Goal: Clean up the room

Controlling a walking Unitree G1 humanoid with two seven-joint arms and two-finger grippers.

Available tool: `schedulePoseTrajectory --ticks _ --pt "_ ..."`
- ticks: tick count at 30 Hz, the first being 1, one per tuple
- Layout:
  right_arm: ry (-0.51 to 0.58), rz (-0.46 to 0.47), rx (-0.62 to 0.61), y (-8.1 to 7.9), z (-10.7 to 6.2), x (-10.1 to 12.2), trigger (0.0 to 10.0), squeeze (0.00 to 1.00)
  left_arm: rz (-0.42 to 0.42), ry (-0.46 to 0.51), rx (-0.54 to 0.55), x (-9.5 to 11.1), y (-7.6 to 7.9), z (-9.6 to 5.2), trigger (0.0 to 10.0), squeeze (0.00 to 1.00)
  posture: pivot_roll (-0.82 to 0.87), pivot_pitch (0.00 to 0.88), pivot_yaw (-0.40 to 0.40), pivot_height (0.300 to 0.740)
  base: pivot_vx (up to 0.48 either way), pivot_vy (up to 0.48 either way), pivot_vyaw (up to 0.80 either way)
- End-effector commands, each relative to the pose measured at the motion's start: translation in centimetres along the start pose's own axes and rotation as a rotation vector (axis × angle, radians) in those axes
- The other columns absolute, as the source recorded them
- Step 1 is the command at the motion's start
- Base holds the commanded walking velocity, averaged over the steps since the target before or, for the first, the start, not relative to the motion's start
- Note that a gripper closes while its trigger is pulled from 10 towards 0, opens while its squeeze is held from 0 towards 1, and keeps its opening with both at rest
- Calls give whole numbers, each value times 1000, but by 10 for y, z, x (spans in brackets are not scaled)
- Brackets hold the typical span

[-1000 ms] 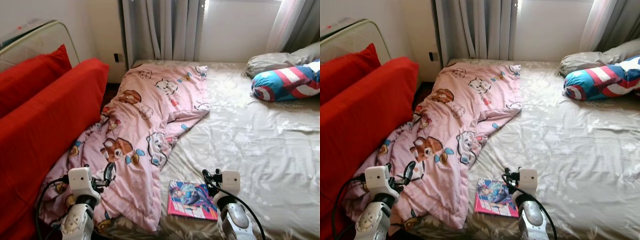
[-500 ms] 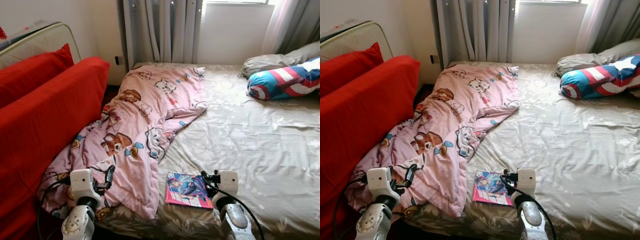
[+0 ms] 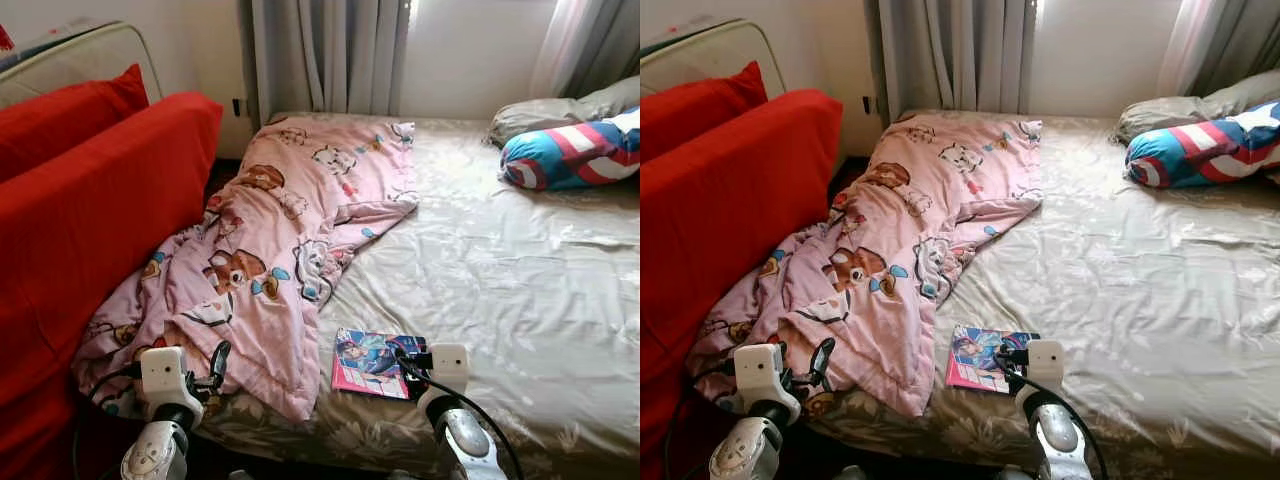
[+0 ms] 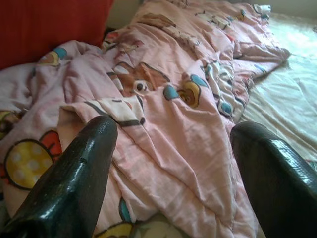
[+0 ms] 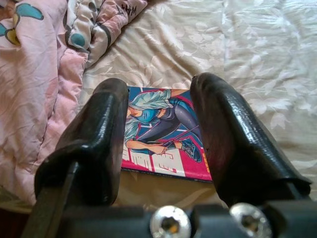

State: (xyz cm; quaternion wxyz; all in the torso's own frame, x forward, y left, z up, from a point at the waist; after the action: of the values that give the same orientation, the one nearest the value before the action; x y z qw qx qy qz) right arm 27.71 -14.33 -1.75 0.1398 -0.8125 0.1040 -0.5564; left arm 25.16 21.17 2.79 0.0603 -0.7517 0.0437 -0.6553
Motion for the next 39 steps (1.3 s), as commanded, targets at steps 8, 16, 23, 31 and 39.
schedulePoseTrajectory --ticks 8,16,23,31,39 --pt "-34 -1 -20 0 6 3 10000 0 -4 -9 2 2 -2 1 10000 0 -16 31 6 642 0 0 0" --pt "-20 17 -6 -2 6 5 10000 0 -1 -12 6 3 -4 0 10000 0 5 65 5 632 0 0 0" --pt "-42 17 -12 -5 9 4 10000 0 3 -10 4 4 -4 0 10000 0 16 88 9 632 0 0 0" --pt "-22 20 -17 -2 8 6 10000 0 2 -19 7 3 -2 3 10000 0 7 107 7 617 0 0 0" --pt "-35 21 -19 1 5 2 10000 0 0 -17 2 4 4 6 10000 0 14 123 -2 617 0 0 0"
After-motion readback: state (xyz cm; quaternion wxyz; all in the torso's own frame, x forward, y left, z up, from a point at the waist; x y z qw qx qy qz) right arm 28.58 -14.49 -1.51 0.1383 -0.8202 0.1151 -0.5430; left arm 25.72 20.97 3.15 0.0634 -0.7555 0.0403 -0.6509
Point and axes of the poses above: a point about 5 cm out from each wrist's last joint towards the gripper, its own z axis pointing out of the wrist towards the gripper, its own x axis along the axis of the wrist's last joint, y = z × x, the point moved 1 cm from there along z, pointing out of the wrist towards the gripper, and after that the axes turned 14 degrees about z, right-handed, at the moved point
